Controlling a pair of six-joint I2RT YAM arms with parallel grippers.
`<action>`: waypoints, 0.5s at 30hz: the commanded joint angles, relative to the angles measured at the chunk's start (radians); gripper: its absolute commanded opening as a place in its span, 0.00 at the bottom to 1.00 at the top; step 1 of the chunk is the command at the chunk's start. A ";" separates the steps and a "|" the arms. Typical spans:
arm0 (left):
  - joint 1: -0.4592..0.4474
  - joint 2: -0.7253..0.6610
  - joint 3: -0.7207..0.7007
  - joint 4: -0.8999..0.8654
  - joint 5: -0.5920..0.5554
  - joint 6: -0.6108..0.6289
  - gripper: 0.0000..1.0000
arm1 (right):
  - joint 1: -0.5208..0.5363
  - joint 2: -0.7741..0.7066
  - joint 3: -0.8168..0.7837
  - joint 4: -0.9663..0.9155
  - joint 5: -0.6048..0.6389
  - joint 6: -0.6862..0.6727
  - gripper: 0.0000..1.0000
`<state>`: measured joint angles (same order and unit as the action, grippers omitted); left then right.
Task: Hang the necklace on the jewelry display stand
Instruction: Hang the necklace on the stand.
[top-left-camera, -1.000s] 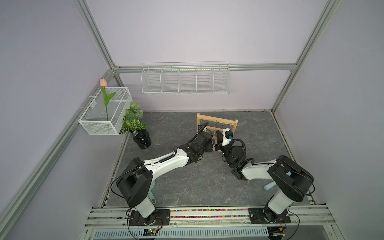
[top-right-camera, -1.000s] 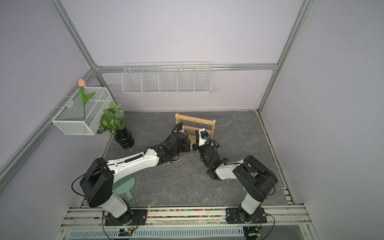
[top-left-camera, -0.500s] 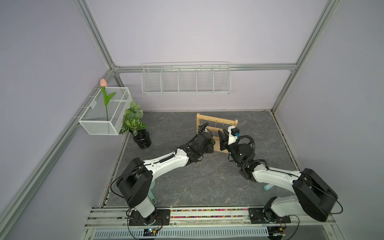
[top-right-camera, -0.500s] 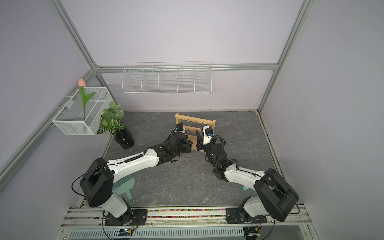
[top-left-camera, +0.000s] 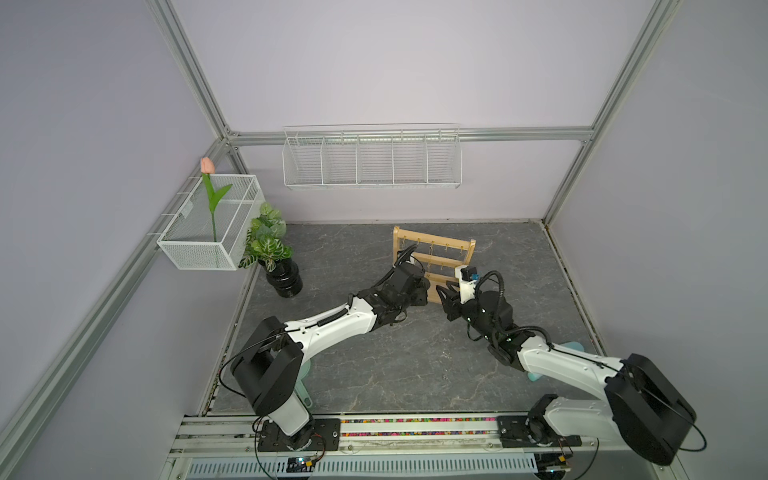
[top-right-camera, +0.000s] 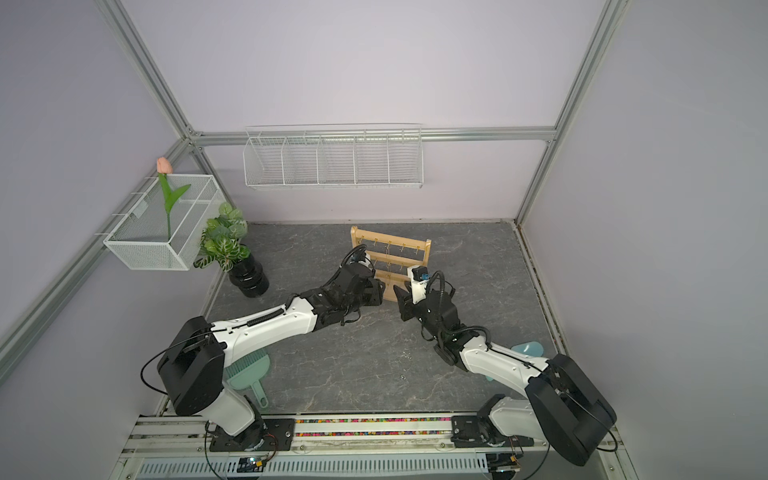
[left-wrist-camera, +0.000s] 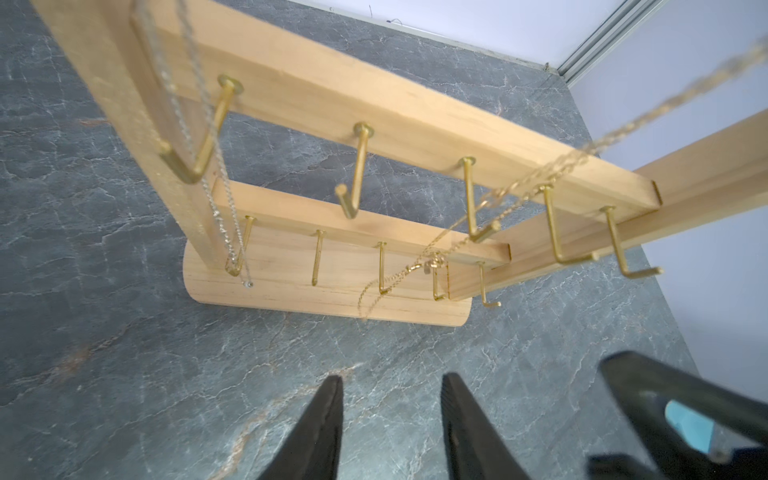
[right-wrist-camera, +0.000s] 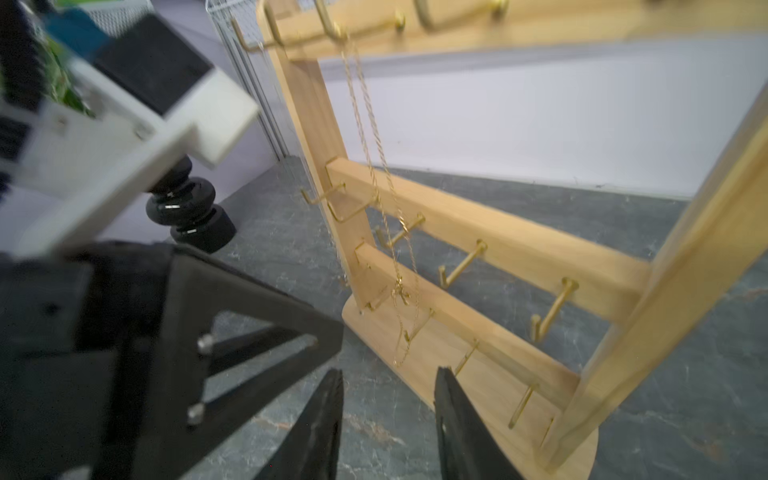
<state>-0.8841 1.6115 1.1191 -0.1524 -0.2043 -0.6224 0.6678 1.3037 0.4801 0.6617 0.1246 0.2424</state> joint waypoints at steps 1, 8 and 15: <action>-0.003 -0.055 0.013 -0.029 -0.032 -0.006 0.42 | -0.008 0.057 -0.028 0.098 -0.014 0.050 0.42; 0.010 -0.100 0.069 -0.058 -0.071 0.060 0.36 | -0.009 0.182 -0.050 0.265 0.010 0.075 0.43; 0.018 -0.044 0.154 -0.001 -0.025 0.132 0.36 | -0.010 0.197 -0.054 0.285 0.022 0.078 0.44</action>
<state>-0.8707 1.5345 1.2266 -0.1833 -0.2409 -0.5362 0.6624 1.4948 0.4408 0.8783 0.1341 0.3008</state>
